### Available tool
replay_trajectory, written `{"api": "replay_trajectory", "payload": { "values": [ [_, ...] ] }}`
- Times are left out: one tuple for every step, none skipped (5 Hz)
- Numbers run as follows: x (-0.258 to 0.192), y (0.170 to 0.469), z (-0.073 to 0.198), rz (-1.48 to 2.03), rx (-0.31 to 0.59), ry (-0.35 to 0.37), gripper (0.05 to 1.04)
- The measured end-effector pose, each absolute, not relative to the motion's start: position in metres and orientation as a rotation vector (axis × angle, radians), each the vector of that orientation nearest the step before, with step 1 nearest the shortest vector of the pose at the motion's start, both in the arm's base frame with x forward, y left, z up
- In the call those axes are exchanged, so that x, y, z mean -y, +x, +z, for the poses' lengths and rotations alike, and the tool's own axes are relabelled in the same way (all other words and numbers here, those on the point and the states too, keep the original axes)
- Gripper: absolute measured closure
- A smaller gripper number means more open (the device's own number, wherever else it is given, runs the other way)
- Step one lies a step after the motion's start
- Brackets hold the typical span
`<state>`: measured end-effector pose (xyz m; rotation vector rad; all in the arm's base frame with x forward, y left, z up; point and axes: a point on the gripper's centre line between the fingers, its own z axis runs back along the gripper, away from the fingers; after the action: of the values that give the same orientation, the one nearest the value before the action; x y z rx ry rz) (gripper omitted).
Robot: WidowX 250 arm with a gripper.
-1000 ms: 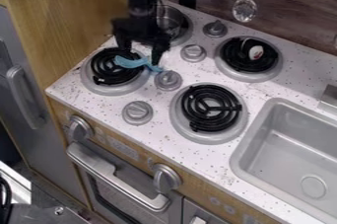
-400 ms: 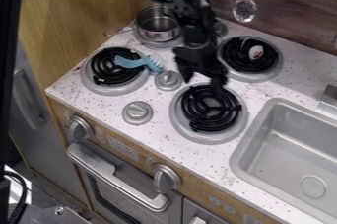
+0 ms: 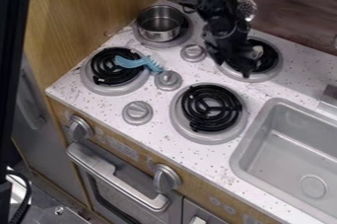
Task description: Put the object from the upper right burner to the lower right burner
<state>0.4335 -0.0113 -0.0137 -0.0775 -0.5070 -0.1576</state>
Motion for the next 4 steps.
{"api": "replay_trajectory", "payload": {
  "values": [
    [0.012, 0.460, 0.010, -0.154, 0.591, -0.079, 0.085],
    [0.018, 0.476, 0.003, -0.155, 0.608, -0.108, 0.085],
    [0.027, 0.490, -0.003, -0.182, 0.612, -0.115, 0.085],
    [0.033, 0.500, -0.019, -0.194, 0.601, -0.108, 0.085]
  ]
}}
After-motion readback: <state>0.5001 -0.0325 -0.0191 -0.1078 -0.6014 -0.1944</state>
